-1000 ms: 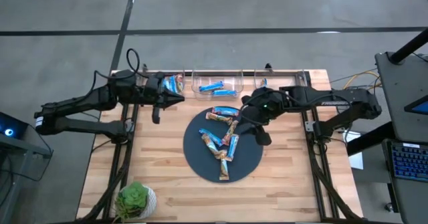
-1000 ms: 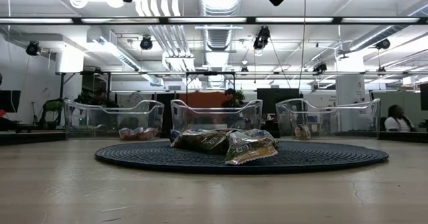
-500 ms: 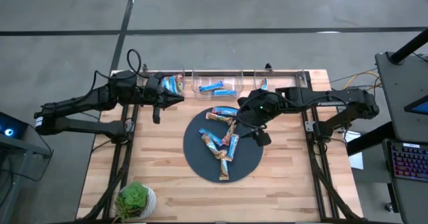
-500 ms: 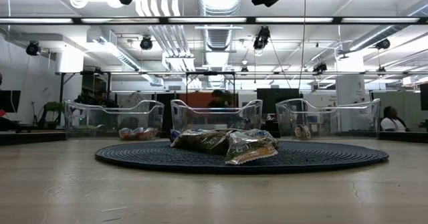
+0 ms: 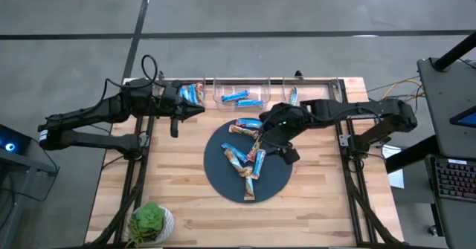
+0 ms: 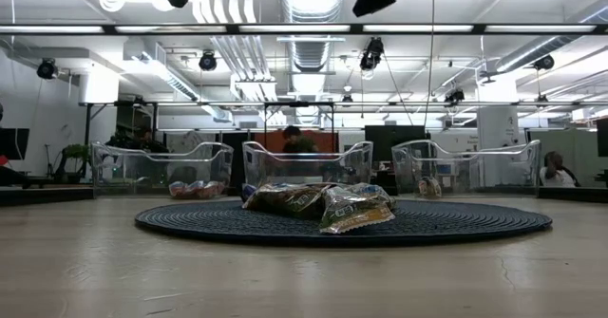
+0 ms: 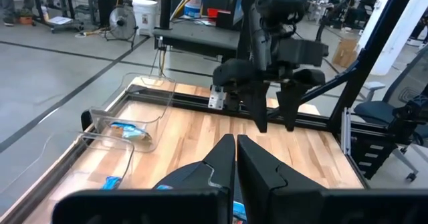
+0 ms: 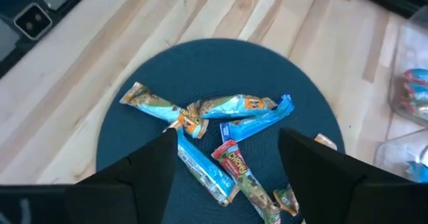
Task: Pick and place Granola Bars by type
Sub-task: Put the yellow granola bar into the right transparent bin
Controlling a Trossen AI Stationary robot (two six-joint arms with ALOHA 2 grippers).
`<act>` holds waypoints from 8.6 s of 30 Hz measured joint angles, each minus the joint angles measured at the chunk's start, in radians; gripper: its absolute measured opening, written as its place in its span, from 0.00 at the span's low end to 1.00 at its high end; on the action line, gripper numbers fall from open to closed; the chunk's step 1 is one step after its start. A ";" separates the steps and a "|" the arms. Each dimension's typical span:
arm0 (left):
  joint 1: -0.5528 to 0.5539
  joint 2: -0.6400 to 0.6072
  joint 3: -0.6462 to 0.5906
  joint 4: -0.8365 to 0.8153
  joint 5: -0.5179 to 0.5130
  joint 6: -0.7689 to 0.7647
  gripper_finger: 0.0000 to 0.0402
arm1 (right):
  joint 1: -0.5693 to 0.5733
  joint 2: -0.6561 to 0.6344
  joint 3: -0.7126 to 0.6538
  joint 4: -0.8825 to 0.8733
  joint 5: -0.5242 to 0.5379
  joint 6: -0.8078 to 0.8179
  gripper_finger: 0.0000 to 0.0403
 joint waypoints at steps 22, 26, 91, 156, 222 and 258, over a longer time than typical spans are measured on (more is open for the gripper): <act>0.000 0.000 -0.001 -0.007 0.000 0.023 0.00 | 0.063 0.222 0.002 -0.014 0.085 -0.314 0.61; 0.000 0.000 -0.001 -0.015 0.000 0.023 0.00 | 0.064 0.251 0.002 -0.019 0.117 -0.340 0.60; 0.000 0.000 -0.001 -0.046 0.000 0.023 0.00 | 0.065 0.543 -0.001 -0.052 0.185 -0.477 0.35; 0.000 0.000 -0.001 -0.043 0.000 0.023 0.00 | -0.166 0.079 0.173 -0.284 0.185 0.021 0.14; 0.000 0.000 -0.001 -0.043 0.000 0.020 0.00 | -1.009 0.085 -0.133 -0.365 0.120 -0.157 0.14; 0.000 0.000 -0.001 -0.043 -0.024 0.013 0.00 | -1.010 0.085 -0.286 -0.235 0.132 -0.166 0.26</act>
